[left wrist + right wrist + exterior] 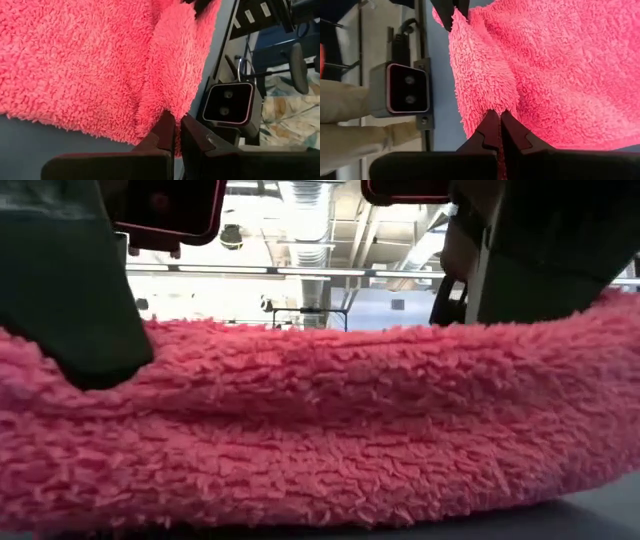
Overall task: Roll towel
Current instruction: Roll the pink towel
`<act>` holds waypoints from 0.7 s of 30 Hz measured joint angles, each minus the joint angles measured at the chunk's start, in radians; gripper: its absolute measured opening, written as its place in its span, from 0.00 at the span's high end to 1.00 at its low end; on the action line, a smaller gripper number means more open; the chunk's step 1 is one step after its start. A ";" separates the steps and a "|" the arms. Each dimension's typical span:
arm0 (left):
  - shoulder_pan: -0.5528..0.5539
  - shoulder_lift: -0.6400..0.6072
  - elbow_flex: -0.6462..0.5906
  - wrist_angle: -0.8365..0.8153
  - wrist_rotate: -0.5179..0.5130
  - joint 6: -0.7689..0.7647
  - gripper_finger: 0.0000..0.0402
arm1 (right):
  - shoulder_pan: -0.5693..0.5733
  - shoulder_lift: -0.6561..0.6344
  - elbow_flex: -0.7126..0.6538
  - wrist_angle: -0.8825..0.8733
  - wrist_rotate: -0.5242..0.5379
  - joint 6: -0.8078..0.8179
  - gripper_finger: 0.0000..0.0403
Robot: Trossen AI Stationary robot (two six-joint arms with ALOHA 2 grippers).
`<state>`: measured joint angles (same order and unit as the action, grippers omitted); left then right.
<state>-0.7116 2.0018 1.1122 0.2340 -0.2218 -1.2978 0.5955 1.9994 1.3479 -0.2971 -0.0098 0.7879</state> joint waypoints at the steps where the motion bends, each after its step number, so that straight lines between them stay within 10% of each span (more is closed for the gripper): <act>1: 0.002 0.000 0.000 0.000 0.008 -0.009 1.00 | -0.005 0.000 -0.008 0.007 -0.016 0.009 0.95; 21: 0.028 0.000 0.000 -0.099 0.105 -0.231 1.00 | -0.062 0.000 -0.108 0.116 -0.124 0.132 0.95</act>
<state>-0.6836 2.0018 1.1126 0.1348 -0.1171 -1.5284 0.5331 1.9992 1.2396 -0.1807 -0.1340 0.9195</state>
